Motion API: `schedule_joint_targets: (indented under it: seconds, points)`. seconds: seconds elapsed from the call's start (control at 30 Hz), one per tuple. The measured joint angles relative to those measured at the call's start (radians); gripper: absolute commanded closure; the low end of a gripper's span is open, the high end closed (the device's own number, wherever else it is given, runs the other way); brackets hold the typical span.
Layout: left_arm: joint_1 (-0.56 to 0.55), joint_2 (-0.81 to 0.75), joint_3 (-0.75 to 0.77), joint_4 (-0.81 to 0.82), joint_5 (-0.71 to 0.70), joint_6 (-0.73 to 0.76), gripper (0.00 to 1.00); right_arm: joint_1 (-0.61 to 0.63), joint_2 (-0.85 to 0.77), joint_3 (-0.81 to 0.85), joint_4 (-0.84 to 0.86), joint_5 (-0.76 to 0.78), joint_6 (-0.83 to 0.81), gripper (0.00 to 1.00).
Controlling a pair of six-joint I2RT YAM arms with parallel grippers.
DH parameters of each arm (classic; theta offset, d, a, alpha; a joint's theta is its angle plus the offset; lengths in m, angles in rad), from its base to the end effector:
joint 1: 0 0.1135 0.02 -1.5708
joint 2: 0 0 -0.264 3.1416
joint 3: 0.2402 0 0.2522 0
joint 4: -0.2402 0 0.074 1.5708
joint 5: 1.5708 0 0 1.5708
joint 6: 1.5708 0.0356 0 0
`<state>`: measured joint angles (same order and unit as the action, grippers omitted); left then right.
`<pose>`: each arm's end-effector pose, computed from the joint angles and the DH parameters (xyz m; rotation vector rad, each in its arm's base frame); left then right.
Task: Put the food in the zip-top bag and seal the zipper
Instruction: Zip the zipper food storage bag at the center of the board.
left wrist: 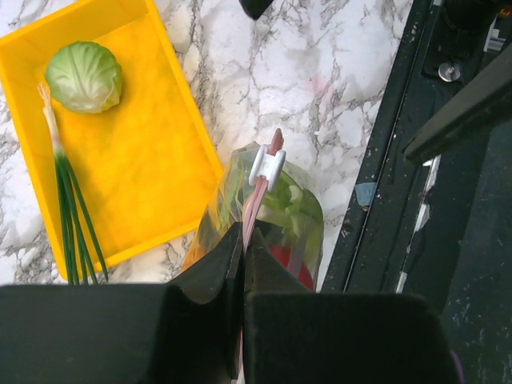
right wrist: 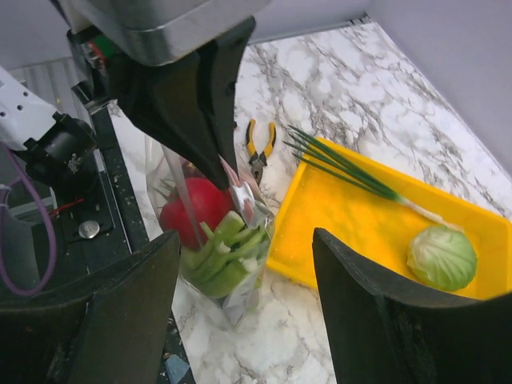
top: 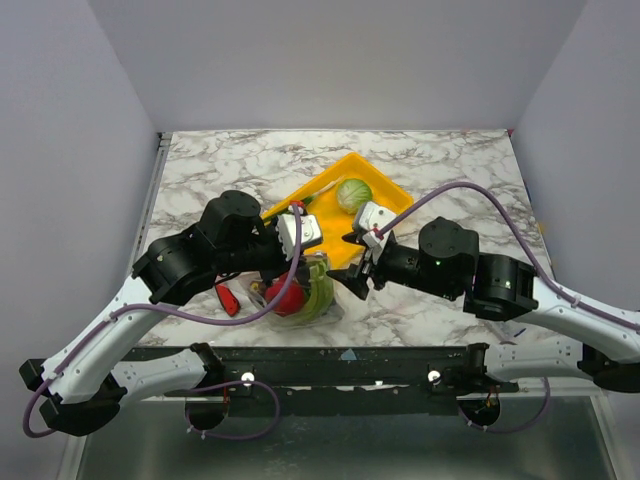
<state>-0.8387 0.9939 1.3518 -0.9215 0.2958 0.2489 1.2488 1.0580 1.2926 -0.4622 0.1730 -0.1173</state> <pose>0.1098 -0.1377 0.4191 1.2765 1.7665 -0.6575 0.0758 0.2077 0.4342 -1.0622 1.5061 0.6488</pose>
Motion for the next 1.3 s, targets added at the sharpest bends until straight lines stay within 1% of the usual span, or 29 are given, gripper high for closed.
schedule_joint_targets:
  seconds: [0.27,0.57,0.63,0.77,1.0,1.1,1.2,1.23,1.3]
  points:
    - [0.001,0.0,-0.002,0.0,0.035,-0.011,1.0,-0.002,0.068,0.031,0.006,-0.112,-0.079,0.38]
    - [0.001,0.0,-0.002,0.0,0.075,-0.012,1.0,-0.06,0.09,0.053,0.003,-0.198,-0.105,0.48]
    - [0.001,0.0,-0.002,-0.001,0.082,-0.012,1.0,-0.074,0.09,0.053,0.003,-0.218,-0.108,0.53]
    - [0.001,0.0,-0.002,0.0,0.091,-0.012,1.0,-0.09,0.09,0.053,0.003,-0.253,-0.111,0.67]
    - [0.001,0.0,-0.002,-0.001,0.107,-0.012,1.0,-0.095,0.092,0.053,0.003,-0.291,-0.108,0.68]
    - [0.001,0.0,-0.002,-0.001,0.11,-0.011,1.0,-0.097,0.096,0.053,0.003,-0.303,-0.103,0.78]
    - [0.001,0.0,-0.002,-0.001,0.113,-0.011,1.0,-0.098,0.105,0.053,0.003,-0.312,-0.097,0.91]
    - [0.001,0.0,-0.002,-0.002,0.113,-0.011,1.0,-0.098,0.108,0.053,0.003,-0.315,-0.096,0.96]
    - [0.003,0.0,-0.002,-0.009,0.114,-0.011,1.0,-0.099,0.113,0.053,0.002,-0.323,-0.093,1.0]
